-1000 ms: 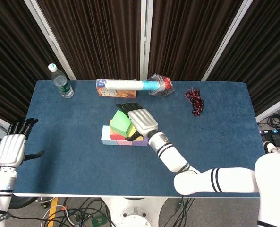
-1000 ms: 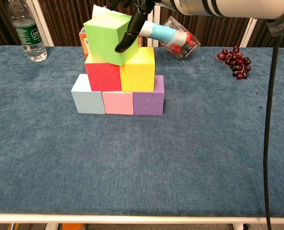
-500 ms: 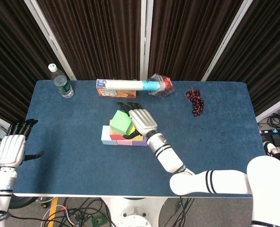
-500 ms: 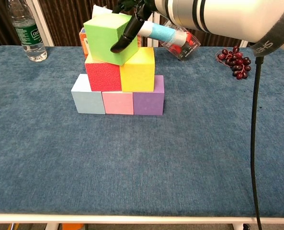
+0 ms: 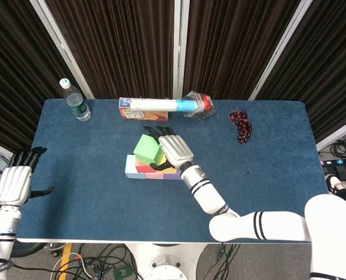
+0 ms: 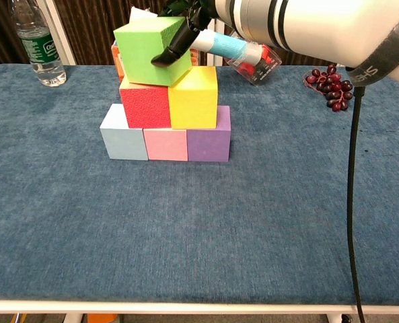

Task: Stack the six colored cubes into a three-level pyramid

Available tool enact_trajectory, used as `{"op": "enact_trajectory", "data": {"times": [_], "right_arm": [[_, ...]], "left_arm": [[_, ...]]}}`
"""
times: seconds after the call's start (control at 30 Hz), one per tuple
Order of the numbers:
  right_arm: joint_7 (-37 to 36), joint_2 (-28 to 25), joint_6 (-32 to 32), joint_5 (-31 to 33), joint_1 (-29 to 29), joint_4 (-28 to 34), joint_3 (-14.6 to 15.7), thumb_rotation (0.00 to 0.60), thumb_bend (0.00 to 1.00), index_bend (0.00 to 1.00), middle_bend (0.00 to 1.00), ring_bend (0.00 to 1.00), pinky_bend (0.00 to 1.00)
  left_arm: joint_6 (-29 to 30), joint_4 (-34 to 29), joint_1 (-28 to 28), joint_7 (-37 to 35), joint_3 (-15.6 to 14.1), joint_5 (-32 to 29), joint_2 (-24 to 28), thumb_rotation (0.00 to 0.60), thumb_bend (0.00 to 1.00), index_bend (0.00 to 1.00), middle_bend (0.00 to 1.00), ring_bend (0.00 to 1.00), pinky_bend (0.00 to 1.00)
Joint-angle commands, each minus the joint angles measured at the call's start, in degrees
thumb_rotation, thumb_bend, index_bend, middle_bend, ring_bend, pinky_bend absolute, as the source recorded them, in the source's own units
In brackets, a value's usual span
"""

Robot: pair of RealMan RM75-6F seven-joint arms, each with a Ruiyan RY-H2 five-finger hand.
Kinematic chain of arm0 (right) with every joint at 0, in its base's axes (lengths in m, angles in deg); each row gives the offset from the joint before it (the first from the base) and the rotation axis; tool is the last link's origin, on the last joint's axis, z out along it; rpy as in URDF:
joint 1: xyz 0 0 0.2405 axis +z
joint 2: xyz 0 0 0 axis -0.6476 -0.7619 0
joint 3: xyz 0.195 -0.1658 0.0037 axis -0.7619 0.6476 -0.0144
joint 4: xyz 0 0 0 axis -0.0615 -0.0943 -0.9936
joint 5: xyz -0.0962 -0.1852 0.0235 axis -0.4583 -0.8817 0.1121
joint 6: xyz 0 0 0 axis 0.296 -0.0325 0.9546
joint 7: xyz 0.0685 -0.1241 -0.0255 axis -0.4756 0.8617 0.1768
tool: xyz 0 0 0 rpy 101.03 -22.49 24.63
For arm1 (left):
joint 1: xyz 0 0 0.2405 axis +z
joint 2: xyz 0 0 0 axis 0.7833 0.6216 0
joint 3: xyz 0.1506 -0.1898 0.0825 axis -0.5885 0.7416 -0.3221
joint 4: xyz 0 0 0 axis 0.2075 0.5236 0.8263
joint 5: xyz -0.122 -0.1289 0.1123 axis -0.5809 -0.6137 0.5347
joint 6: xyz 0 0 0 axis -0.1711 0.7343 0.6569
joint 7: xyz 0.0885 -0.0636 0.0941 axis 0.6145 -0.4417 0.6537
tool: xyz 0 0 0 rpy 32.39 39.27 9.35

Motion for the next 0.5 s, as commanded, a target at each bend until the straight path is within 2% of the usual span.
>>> {"op": "enact_trajectory", "data": {"times": [0.03, 0.17, 0.3, 0.5], "right_arm": [[-0.37, 0.32, -0.11, -1.16, -0.63, -0.39, -0.16, 0.600, 0.38, 0.07, 0.29, 0.00, 0.00], [-2.14, -0.10, -0.70, -3.92, -1.87, -0.38, -0.57, 0.600, 0.39, 0.09, 0.30, 0.01, 0.00], [-7.40, -2.71, -4.30, -9.28, -3.92, 0.38, -1.47, 0.600, 0.39, 0.09, 0.30, 0.01, 0.00], [-18.92, -9.06, -16.20, -21.58, -6.38, -1.08, -1.59, 0.600, 0.36, 0.09, 0.29, 0.00, 0.00]], "left_arm": [[-0.02, -0.01, 0.03, -0.09, 0.00, -0.05, 0.05, 0.600, 0.00, 0.15, 0.10, 0.05, 0.06], [0.20, 0.11, 0.17, -0.36, 0.01, -0.03, -0.03, 0.600, 0.00, 0.15, 0.10, 0.05, 0.06], [0.11, 0.22, 0.19, -0.45, -0.07, 0.04, -0.06, 0.600, 0.00, 0.15, 0.10, 0.05, 0.06], [0.32, 0.17, 0.38, -0.58, 0.00, -0.17, 0.00, 0.600, 0.00, 0.15, 0.10, 0.05, 0.06]]}}
